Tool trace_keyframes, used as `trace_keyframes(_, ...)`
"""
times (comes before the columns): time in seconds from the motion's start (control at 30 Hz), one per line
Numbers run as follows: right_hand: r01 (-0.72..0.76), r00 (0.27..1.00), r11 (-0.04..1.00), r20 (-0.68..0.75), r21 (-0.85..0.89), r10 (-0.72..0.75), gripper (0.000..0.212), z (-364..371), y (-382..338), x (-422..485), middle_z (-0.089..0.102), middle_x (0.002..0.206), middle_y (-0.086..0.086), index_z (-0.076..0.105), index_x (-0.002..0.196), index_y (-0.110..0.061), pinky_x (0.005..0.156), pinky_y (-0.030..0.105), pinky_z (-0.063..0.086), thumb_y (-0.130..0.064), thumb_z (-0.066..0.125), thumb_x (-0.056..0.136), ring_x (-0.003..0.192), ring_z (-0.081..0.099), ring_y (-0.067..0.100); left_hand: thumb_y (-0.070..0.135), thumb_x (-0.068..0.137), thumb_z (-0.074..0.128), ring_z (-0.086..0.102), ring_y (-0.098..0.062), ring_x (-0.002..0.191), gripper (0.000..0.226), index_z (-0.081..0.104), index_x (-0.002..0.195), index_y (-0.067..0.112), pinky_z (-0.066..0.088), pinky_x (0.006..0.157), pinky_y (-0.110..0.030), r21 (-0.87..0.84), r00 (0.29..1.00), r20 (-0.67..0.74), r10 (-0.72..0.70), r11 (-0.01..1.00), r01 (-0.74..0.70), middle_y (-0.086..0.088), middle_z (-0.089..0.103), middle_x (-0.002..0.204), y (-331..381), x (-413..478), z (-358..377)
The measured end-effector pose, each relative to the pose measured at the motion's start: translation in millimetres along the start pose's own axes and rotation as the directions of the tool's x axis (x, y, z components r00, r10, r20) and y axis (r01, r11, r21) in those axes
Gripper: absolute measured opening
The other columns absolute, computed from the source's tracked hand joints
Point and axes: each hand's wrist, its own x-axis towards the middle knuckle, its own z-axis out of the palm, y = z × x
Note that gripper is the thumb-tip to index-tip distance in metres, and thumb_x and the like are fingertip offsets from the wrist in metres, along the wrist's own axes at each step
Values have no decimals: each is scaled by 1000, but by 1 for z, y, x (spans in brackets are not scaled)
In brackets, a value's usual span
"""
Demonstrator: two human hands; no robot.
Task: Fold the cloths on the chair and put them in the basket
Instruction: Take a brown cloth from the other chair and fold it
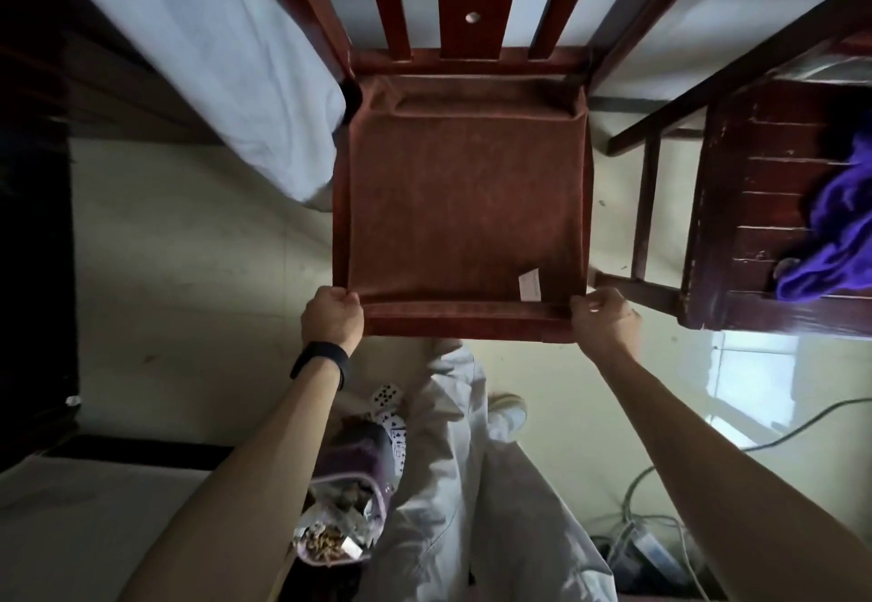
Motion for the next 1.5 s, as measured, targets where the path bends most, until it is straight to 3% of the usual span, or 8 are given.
trace_keyframes(0.1,-14,999,1000,-34,20,15,12,-7,2,-12,67,112,10,58,91,-21,91,37,44,-33,57,88,110,58,31,26,99,52,63,-33,104,23,63,112,11,51,85,-38,-68,999,9,-46,997,46,-10,67,112,-2,-5,-9)
trace_keyframes(0.27,-74,997,997,29,-29,75,24,2,15,-9,66,110,13,63,103,-11,85,37,45,-29,54,91,106,58,33,21,98,49,65,-37,80,31,57,69,11,46,62,-32,35,992,120,-45,999,41,-7,59,66,-13,-9,0)
trace_keyframes(0.5,-105,994,992,-5,65,106,28,29,22,-6,66,113,16,56,114,-10,90,40,45,-29,58,93,110,57,38,25,94,59,65,-35,95,20,54,106,9,51,80,-39,-50,998,-11,-66,997,66,-11,67,102,-28,-7,27)
trace_keyframes(0.73,-92,996,992,0,83,93,25,33,22,-5,66,106,12,60,103,-14,92,39,45,-34,61,90,105,58,34,28,91,64,63,-19,89,18,65,101,13,46,79,-26,-209,998,-27,-51,977,44,1,70,94,-30,-2,30)
trace_keyframes(0.9,-99,994,979,-20,180,105,20,28,23,-15,61,99,2,55,102,-13,82,34,43,-32,58,95,92,54,24,23,92,61,55,-21,76,20,60,73,17,42,72,-27,-155,1000,-13,-28,988,26,-5,65,83,-21,-2,31)
trace_keyframes(1.1,-87,996,946,25,312,84,18,17,31,-20,75,91,1,53,90,-25,83,46,57,-37,66,87,86,70,28,26,93,61,68,-17,77,16,60,100,13,48,70,-25,-239,1000,10,28,971,-25,-2,71,88,-29,-8,25)
trace_keyframes(1.33,44,999,889,-23,456,-37,11,-16,28,-35,74,80,-2,54,92,-40,72,45,56,-37,63,87,73,70,27,10,95,56,58,-13,68,20,56,110,22,47,55,-26,-589,999,36,34,808,-6,-5,61,87,-22,-34,-12)
trace_keyframes(1.5,129,986,703,-18,699,-164,13,-65,19,-73,67,88,16,66,93,-21,71,33,54,-10,60,96,71,62,20,14,99,53,43,-10,55,23,73,107,22,42,61,-28,-713,966,189,176,701,12,-2,55,84,-10,-83,-65)
